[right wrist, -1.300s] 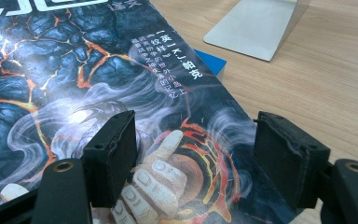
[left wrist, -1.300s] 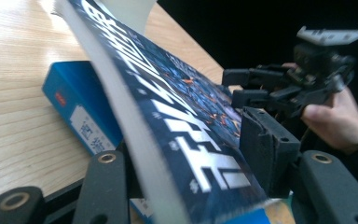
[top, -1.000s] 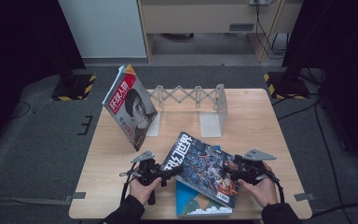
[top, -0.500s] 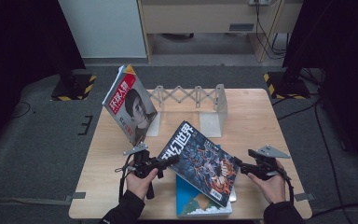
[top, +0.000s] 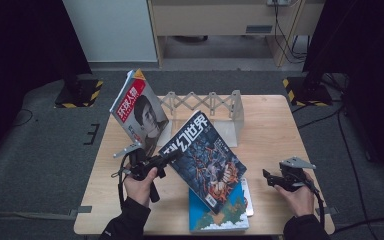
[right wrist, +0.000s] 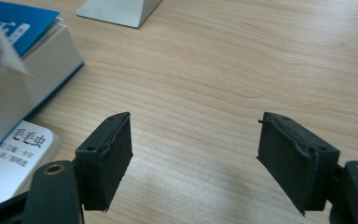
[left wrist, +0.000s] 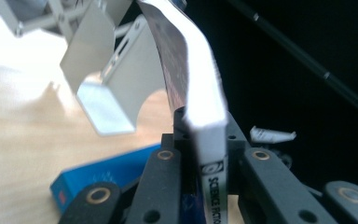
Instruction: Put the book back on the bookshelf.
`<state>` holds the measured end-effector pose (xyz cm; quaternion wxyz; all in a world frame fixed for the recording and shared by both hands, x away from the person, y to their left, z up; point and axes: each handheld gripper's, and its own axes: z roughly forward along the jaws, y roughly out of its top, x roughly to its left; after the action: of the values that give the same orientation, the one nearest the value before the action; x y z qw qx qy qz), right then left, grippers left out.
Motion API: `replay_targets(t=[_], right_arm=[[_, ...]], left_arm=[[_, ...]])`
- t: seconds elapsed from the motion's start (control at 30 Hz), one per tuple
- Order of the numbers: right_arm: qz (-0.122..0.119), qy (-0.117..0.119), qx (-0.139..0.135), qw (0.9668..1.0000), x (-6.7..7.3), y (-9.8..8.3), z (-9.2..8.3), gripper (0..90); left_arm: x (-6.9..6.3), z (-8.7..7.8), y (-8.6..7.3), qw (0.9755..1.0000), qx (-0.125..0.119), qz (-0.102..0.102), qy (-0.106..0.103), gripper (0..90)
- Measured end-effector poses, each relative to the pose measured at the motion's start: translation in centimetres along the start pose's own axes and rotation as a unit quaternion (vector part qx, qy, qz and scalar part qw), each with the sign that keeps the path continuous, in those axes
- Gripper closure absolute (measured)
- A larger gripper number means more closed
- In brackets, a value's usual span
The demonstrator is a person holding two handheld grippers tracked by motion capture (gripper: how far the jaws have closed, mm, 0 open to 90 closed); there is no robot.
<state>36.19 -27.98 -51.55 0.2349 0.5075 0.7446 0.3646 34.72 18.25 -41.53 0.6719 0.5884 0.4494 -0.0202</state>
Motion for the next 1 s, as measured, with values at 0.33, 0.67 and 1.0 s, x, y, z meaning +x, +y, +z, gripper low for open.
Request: replay_targets(t=[0.33, 0.67, 1.0], right_arm=[[-0.017, -0.009, 0.017, 0.9997, -0.2, -0.2, 0.2, 25.6], [-0.018, -0.011, 0.022, 0.9995, -0.2, -0.3, 0.4, 24.5], [-0.02, -0.004, 0.053, 0.9984, 0.0, -0.7, 1.0, 20.4]], left_arm=[[-1.0, -1.3, 2.8, 0.9981, -0.037, 0.047, 0.014, 82.1], [-2.2, -2.2, 5.4, 0.9898, -0.062, 0.113, 0.062, 82.1], [-1.3, -4.2, 7.5, 0.9825, -0.091, 0.124, 0.105, 82.1]])
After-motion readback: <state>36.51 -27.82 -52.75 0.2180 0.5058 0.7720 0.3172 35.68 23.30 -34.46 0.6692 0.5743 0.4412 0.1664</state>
